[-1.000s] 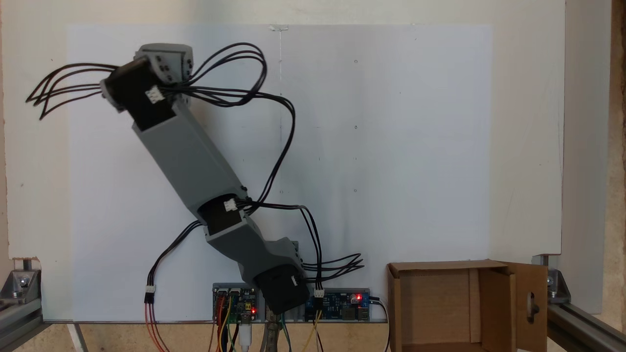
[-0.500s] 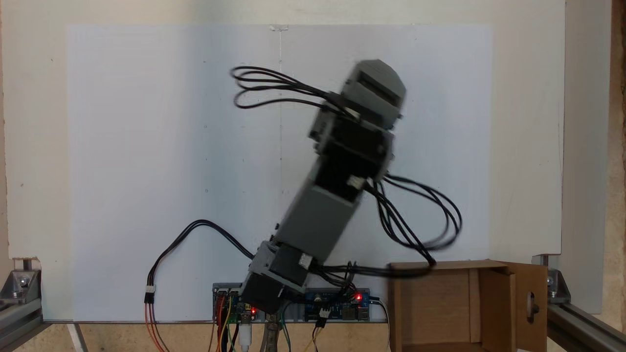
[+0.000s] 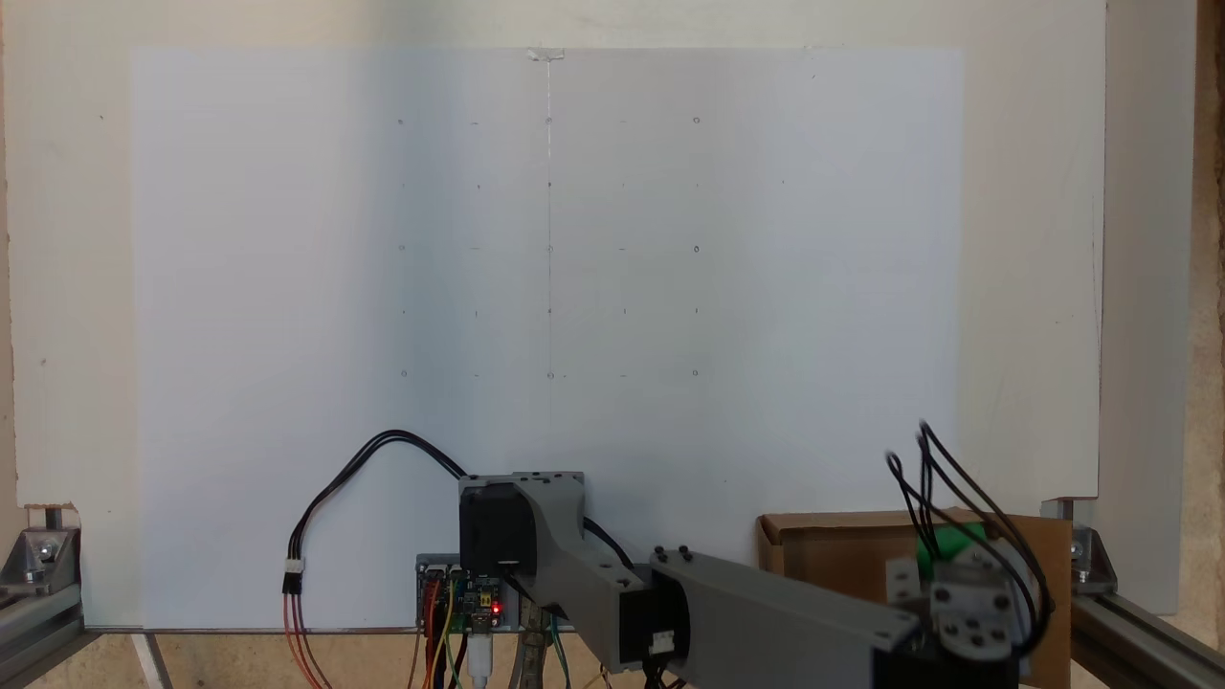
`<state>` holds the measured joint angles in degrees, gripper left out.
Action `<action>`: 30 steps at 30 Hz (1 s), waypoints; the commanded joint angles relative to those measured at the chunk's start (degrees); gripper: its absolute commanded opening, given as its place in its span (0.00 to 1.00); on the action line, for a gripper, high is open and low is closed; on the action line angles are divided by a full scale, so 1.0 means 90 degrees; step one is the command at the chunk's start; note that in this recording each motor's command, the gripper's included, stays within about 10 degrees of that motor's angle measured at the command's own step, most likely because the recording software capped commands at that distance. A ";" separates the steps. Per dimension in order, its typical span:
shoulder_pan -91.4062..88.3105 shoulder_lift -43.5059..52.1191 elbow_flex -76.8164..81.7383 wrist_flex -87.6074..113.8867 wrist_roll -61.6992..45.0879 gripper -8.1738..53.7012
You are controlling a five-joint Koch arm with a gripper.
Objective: Grasp a green dice and put it in the bin.
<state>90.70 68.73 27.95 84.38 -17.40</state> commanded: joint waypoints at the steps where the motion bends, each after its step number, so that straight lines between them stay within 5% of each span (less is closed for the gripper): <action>1: 0.0576 -0.0010 0.0137 0.1111 -0.0791 0.33; 16: 0.1641 -0.0146 0.3418 -0.0762 -0.1494 0.33; 30: 0.1611 -0.0273 0.4053 -0.2949 -0.1475 0.33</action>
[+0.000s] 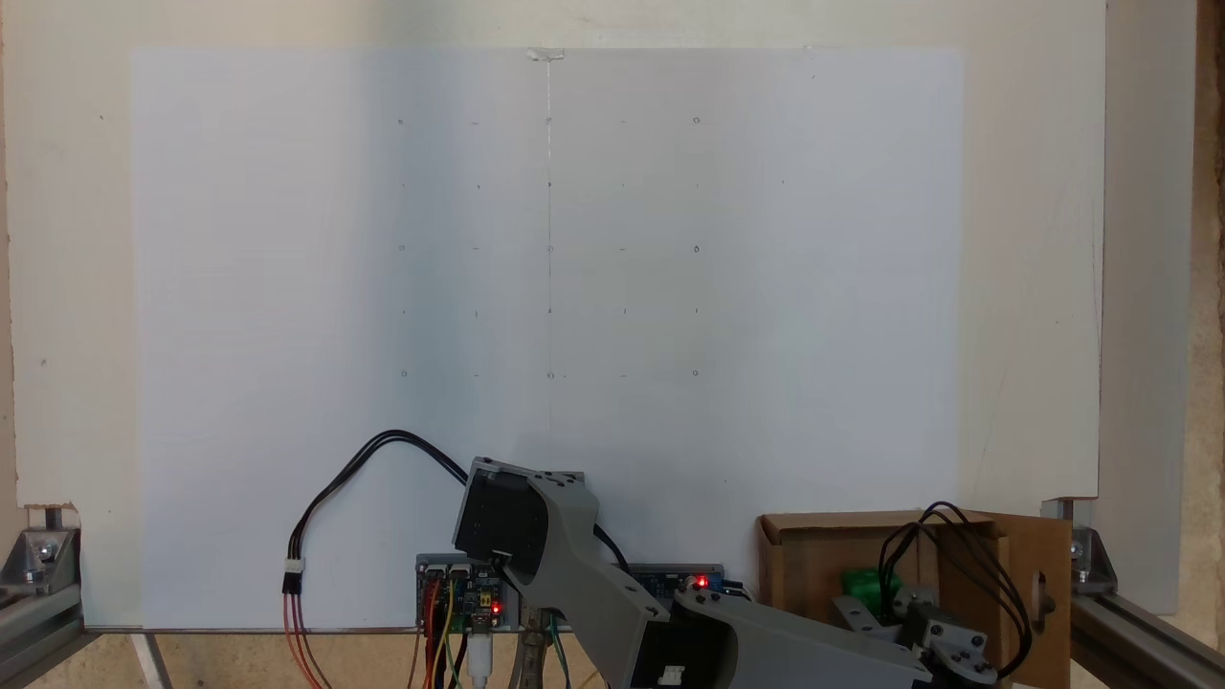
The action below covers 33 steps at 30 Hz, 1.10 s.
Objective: Grasp a green dice and put it in the bin.
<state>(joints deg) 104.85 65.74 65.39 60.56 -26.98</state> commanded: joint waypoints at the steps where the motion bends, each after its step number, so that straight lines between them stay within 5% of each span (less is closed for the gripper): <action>1: 0.0039 0.0059 -0.0049 -0.0430 -0.0410 0.33; 7: 0.0039 0.0059 -0.0010 -0.0645 -0.0410 0.34; 9: 0.0020 0.0029 0.0000 -0.0645 -0.0410 0.66; 12: -0.0029 0.0010 0.0000 -0.0674 -0.0410 0.83; 18: -0.0156 0.0068 -0.0010 -0.0840 -0.0137 0.83; 33: -0.3164 0.2900 -0.0068 -0.0840 0.2275 0.83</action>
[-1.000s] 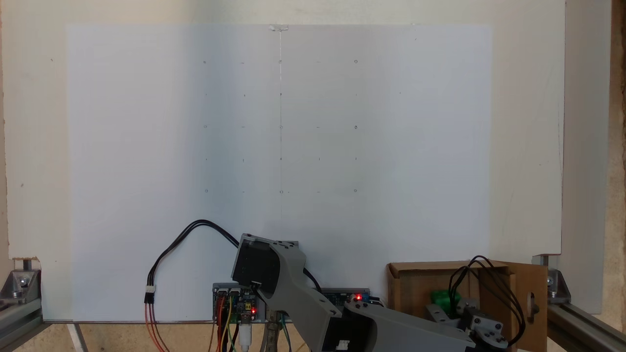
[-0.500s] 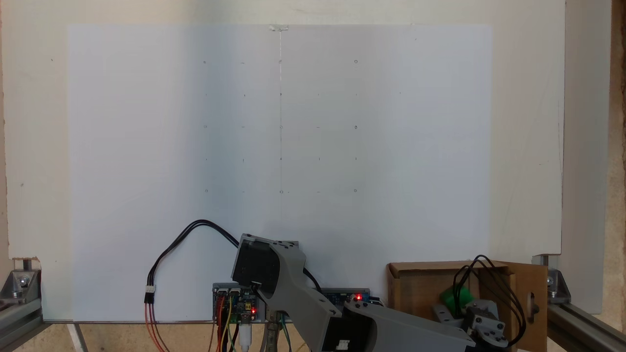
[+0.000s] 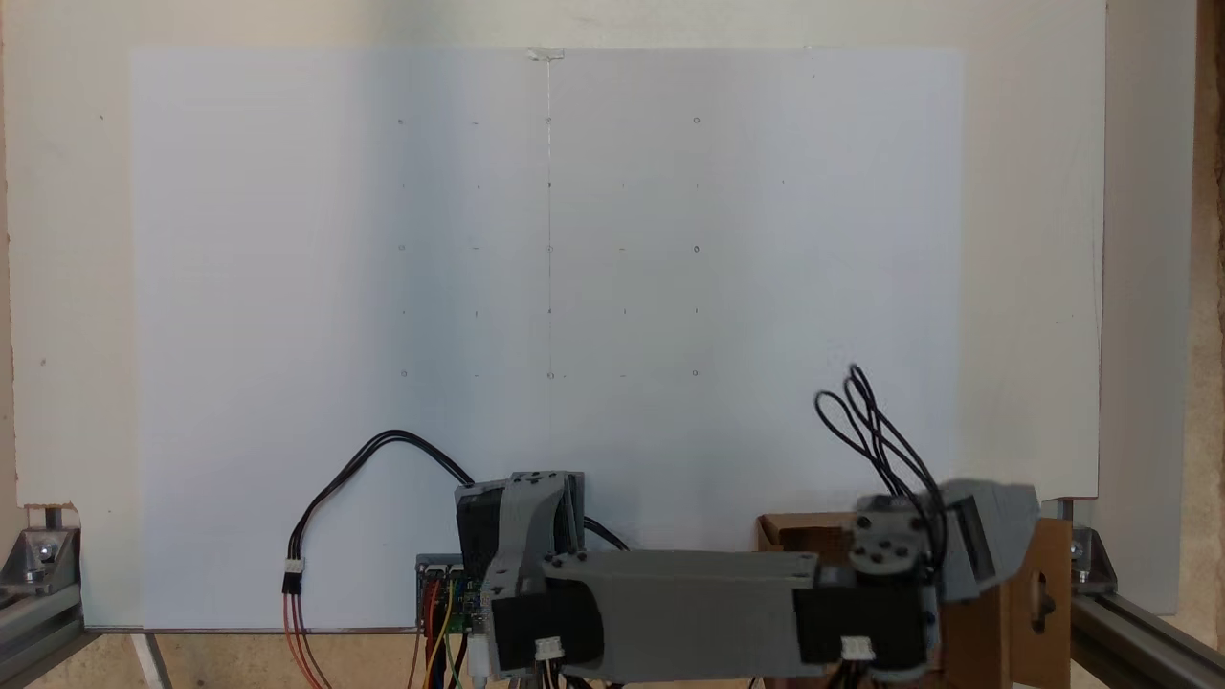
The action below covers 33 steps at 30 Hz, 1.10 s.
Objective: Grasp a green dice and put it in the bin.
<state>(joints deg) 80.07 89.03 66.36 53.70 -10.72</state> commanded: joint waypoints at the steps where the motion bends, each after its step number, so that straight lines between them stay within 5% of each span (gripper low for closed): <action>1: -0.0752 0.0449 -0.0176 -0.0078 0.0518 0.83; 25: -0.9365 0.1279 -0.0059 -0.0723 0.0889 0.85; 33: -1.0244 0.2002 0.2422 -0.2888 0.0879 0.85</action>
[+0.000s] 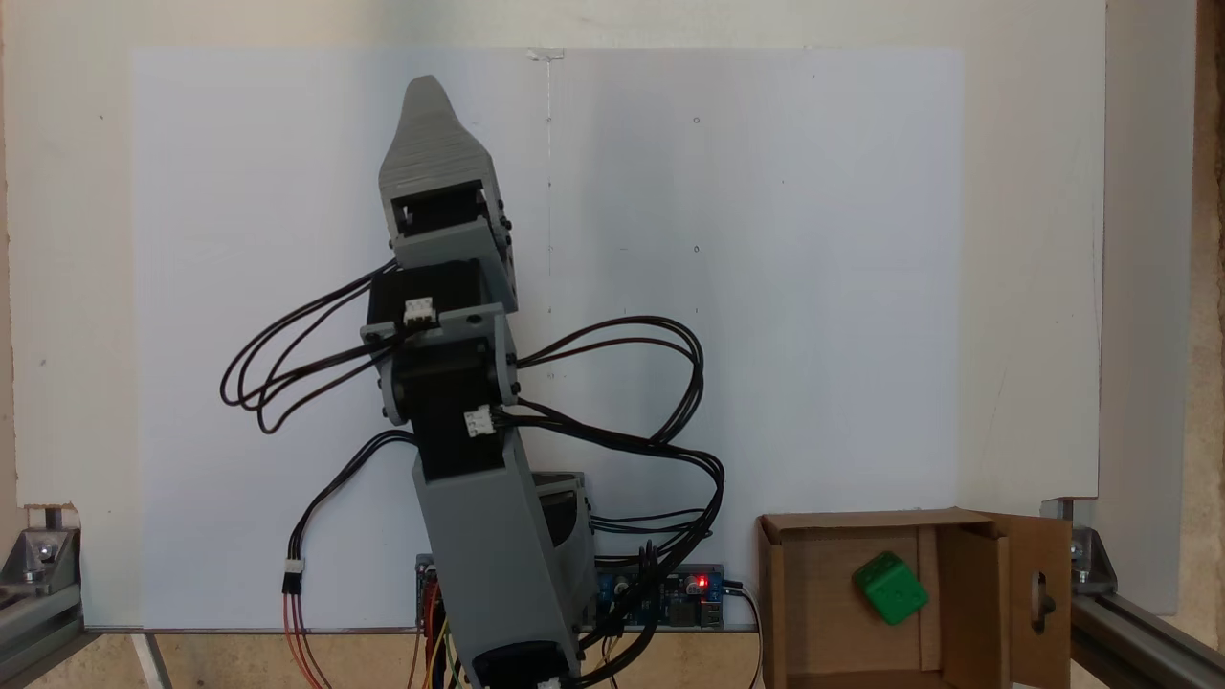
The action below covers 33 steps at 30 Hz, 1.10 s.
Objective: Grasp a green dice and put it in the bin.
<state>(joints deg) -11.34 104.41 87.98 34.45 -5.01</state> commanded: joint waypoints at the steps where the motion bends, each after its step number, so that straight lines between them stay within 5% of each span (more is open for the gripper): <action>1: -0.0098 0.0469 0.0469 -0.1043 0.0234 0.85; 21: 0.1123 0.3398 0.6143 -0.6678 0.0234 0.86; 33: 0.1123 0.3486 0.8389 -0.9861 0.0215 0.85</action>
<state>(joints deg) -1.23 129.55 164.36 -47.11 -5.01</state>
